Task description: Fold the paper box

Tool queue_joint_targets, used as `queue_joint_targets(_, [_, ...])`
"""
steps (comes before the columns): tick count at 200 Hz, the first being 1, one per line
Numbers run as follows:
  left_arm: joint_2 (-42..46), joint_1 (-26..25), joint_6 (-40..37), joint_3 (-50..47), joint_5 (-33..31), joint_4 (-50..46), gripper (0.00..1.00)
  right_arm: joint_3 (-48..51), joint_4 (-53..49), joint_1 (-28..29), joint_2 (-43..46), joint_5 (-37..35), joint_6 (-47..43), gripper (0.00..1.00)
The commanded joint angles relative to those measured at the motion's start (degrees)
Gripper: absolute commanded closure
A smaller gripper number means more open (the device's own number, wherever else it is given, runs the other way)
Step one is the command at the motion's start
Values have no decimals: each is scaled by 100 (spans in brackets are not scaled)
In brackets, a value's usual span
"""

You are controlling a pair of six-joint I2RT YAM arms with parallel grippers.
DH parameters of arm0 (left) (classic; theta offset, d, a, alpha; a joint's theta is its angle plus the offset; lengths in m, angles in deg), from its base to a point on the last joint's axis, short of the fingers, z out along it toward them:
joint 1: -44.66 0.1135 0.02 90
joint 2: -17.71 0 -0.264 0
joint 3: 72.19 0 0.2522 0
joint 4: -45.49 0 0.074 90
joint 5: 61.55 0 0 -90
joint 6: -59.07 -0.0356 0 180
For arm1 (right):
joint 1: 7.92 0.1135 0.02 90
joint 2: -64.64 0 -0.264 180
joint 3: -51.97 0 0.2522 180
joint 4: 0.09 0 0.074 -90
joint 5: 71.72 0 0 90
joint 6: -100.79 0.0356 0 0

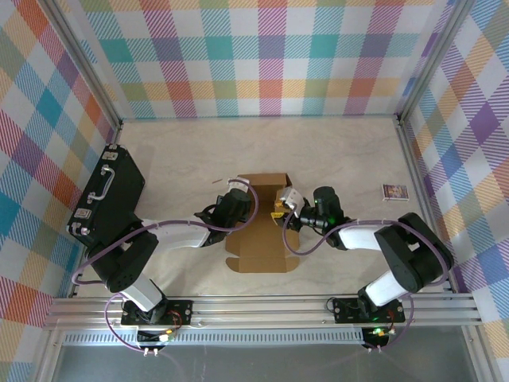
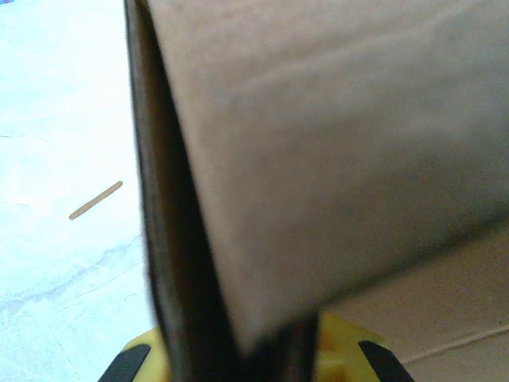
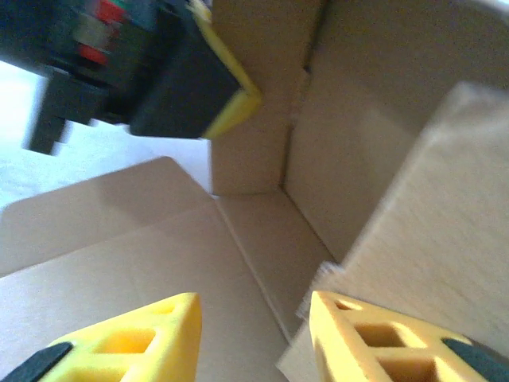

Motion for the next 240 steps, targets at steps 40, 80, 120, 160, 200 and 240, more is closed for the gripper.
queue_joint_targets(40, [-109,-122,-124,140,-74,-85,100,-348,-1159,249,742,2213,-434,54])
queue_joint_targets(80, [-103,-122,-137,110,-95,-74,100,-203,-1047,299,1885,2252,55,52])
queue_joint_targets(120, [-83,-122,-145,46,-129,-30,100,57,-1238,-32,3080,-2200,1940,46])
queue_joint_targets(160, [-105,-123,-172,87,-115,-57,100,762,-1570,-1012,3375,-2515,3561,48])
queue_joint_targets(200, [-107,-122,-165,61,-128,-20,100,1068,-1412,-1038,3116,-2772,3248,49])
queue_joint_targets(240, [-110,-122,-190,74,-53,-40,100,912,-60,-1046,1452,-1413,2731,46])
